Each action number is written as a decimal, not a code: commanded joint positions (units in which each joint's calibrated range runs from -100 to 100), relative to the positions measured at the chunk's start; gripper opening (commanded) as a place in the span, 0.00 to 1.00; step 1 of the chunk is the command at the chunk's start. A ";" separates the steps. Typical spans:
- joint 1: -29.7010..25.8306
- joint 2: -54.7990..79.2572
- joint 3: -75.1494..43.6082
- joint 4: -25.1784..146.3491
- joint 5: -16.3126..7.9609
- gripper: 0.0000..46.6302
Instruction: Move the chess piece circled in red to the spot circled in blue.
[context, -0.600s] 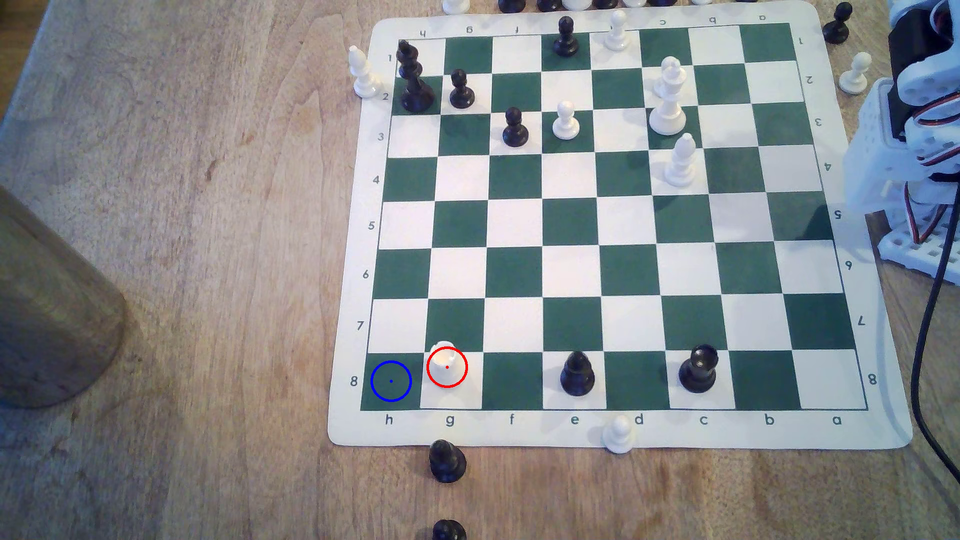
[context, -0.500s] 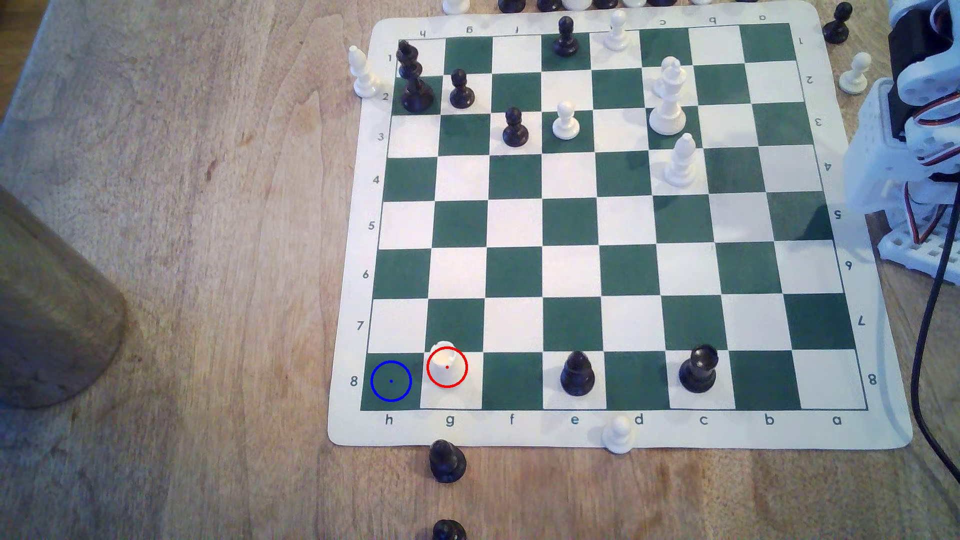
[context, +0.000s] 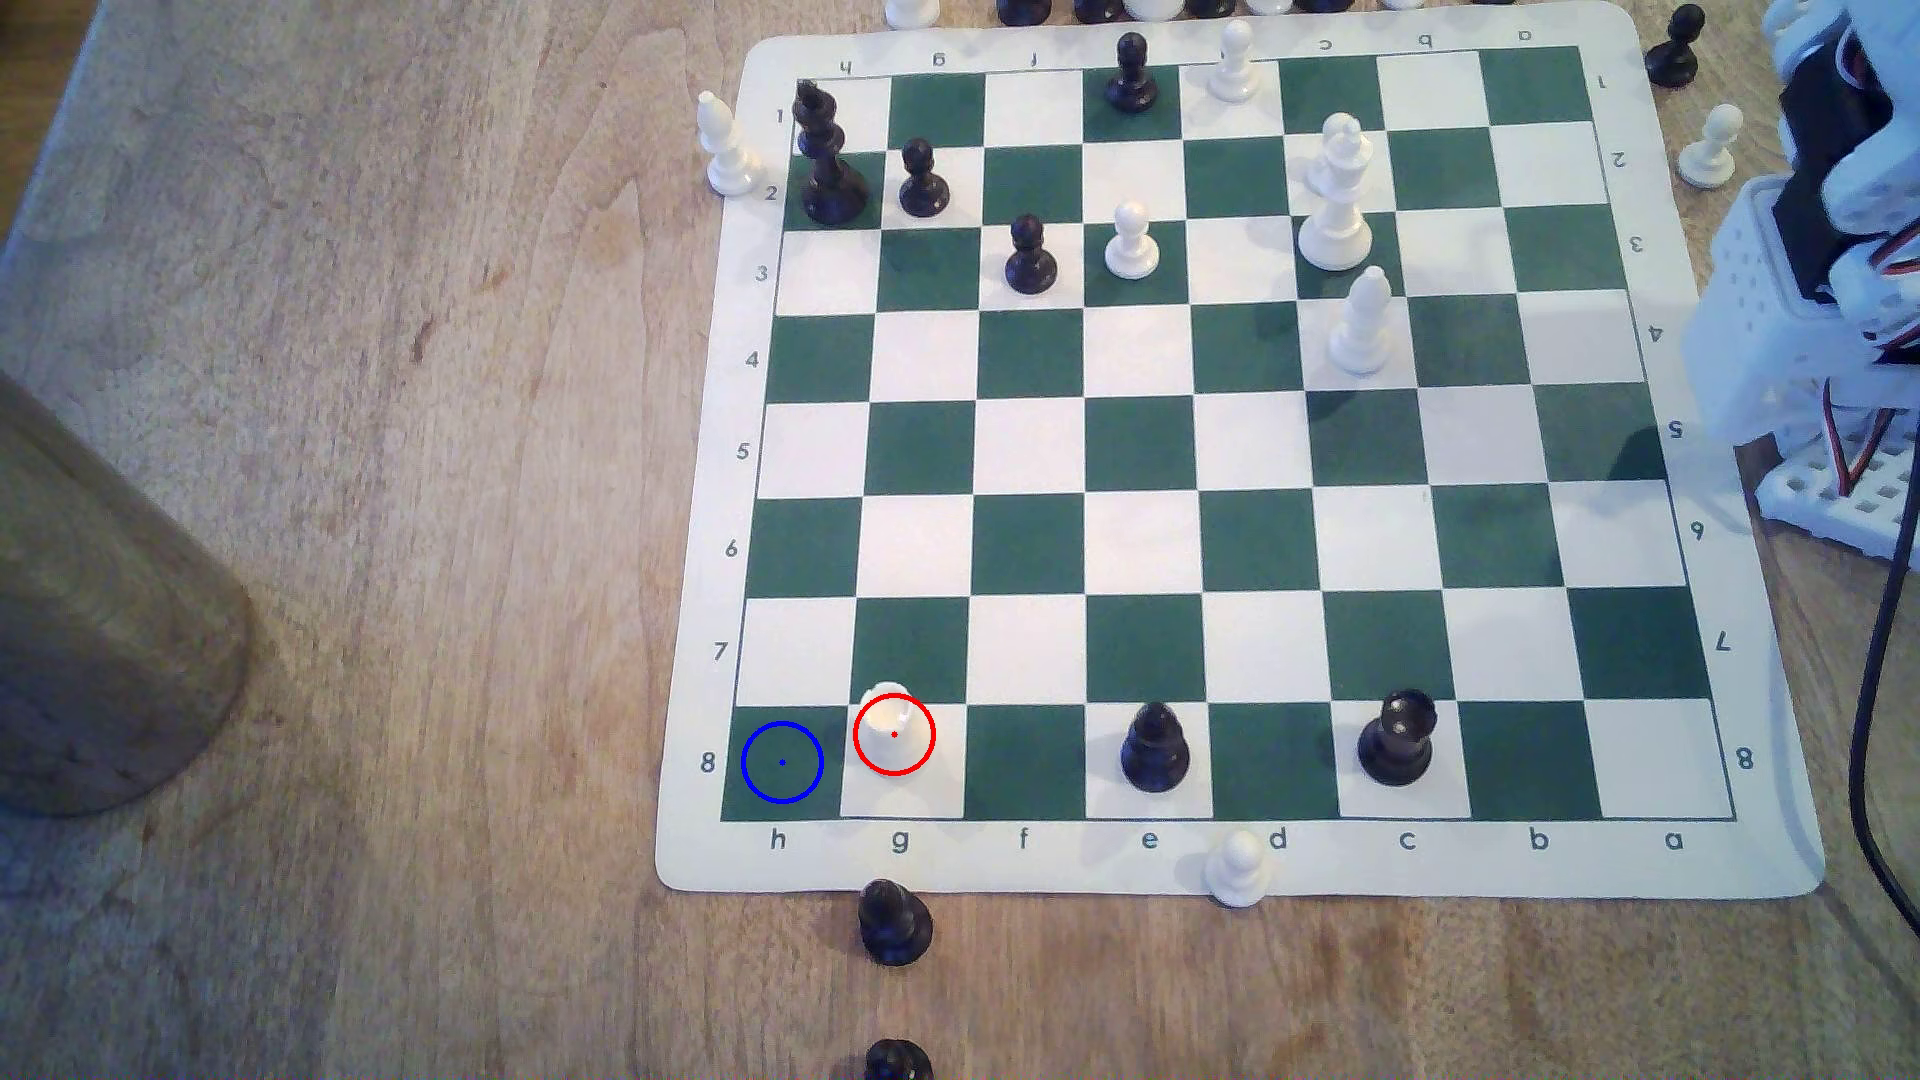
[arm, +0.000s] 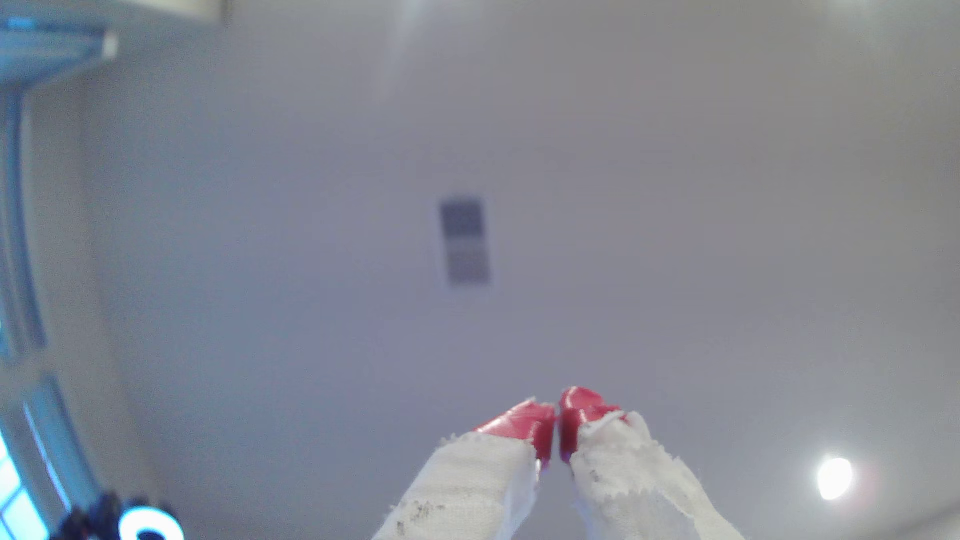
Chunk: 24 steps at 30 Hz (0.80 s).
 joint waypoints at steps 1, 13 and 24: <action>-2.56 0.06 -5.81 18.07 -0.15 0.00; -1.07 0.14 -19.77 70.73 -1.90 0.10; -5.45 22.47 -42.53 102.18 3.91 0.02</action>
